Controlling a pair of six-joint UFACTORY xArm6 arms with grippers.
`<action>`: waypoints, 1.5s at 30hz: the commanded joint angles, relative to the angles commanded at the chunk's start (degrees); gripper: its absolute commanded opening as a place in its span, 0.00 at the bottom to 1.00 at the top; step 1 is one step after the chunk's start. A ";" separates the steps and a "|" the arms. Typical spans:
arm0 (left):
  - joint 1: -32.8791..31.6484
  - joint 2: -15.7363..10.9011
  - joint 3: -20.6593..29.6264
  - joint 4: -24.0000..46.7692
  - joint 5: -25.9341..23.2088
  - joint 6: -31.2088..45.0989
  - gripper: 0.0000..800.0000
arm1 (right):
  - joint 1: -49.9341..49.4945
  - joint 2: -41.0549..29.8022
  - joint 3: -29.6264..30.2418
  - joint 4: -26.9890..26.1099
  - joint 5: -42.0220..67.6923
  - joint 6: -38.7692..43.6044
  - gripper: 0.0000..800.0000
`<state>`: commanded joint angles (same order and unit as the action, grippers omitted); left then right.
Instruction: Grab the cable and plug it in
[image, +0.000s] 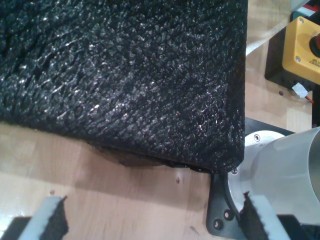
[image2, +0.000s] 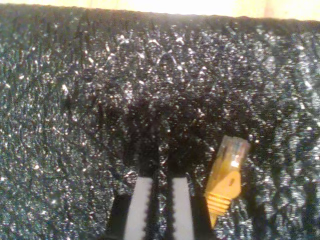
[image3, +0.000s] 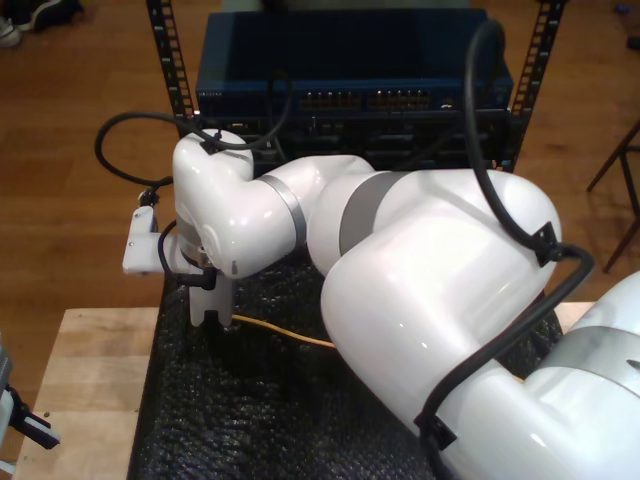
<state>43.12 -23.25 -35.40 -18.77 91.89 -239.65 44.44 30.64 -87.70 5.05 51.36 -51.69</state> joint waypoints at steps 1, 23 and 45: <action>0.00 0.09 0.00 0.00 0.00 0.00 1.00 | 0.00 -0.09 0.09 -0.62 -0.53 0.26 0.06; 0.00 0.00 -0.09 0.00 0.00 0.00 1.00 | -1.58 -5.63 0.35 -8.09 -0.26 4.84 0.23; 0.00 0.09 -0.09 0.00 -0.09 -0.09 1.00 | -5.89 -13.19 2.20 -2.20 5.89 1.05 0.71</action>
<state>43.12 -23.16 -35.48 -18.77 91.80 -239.74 38.55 17.45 -85.51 2.86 57.25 -50.64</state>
